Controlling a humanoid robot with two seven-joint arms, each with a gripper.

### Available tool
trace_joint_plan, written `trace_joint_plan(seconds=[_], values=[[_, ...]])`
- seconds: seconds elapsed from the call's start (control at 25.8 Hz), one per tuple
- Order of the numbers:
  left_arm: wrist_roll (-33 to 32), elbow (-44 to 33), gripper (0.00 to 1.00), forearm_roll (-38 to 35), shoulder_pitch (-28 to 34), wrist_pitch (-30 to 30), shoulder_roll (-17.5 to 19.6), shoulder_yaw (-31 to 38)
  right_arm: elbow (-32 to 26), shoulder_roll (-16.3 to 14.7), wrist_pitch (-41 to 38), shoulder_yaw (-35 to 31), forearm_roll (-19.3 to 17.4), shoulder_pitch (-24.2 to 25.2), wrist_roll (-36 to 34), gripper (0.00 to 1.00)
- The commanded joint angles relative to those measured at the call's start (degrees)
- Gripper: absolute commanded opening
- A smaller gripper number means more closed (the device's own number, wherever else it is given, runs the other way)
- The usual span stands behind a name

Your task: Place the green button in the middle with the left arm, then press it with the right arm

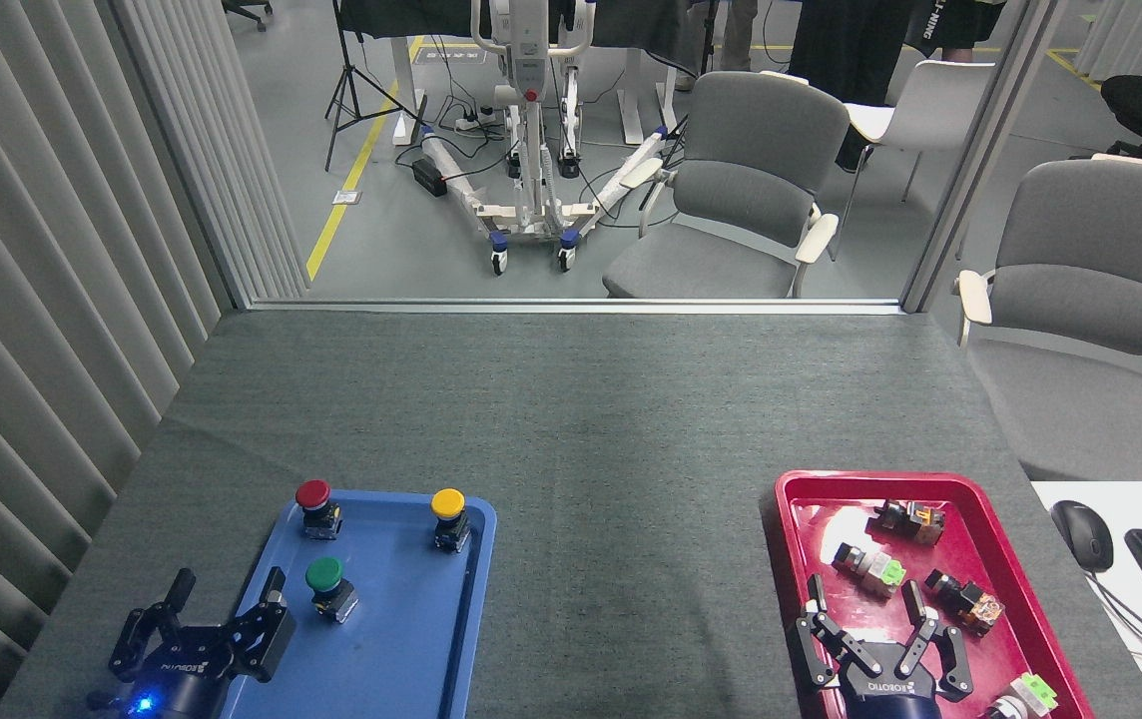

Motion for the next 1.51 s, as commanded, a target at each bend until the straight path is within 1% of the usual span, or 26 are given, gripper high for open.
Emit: trace_joint_plan(seconds=[0.0,0.27,0.46,1.47], values=[[-0.1,-0.3,1.0,0.0,0.1,-0.1,-0.1,0.0,0.0,-0.1,0.1,-0.1,0.0,0.0,0.2,1.0],[0.4,-2.9,1.0,-0.1,0.4,-0.4,0.4,0.0,0.0,-0.1,0.1,0.0,0.0,-0.1,1.1,1.0],[-0.2,-2.9,1.0,-0.1,0.2,-1.9,0.8,0.0,0.0,-0.2,1.1,0.0,0.0,-0.3,1.1,1.0],[0.4,-2.1,1.0,-0.1,0.0,-1.9,0.7,0.0,-0.6,0.1,0.7,0.0,0.2,-0.1,1.5,1.0]])
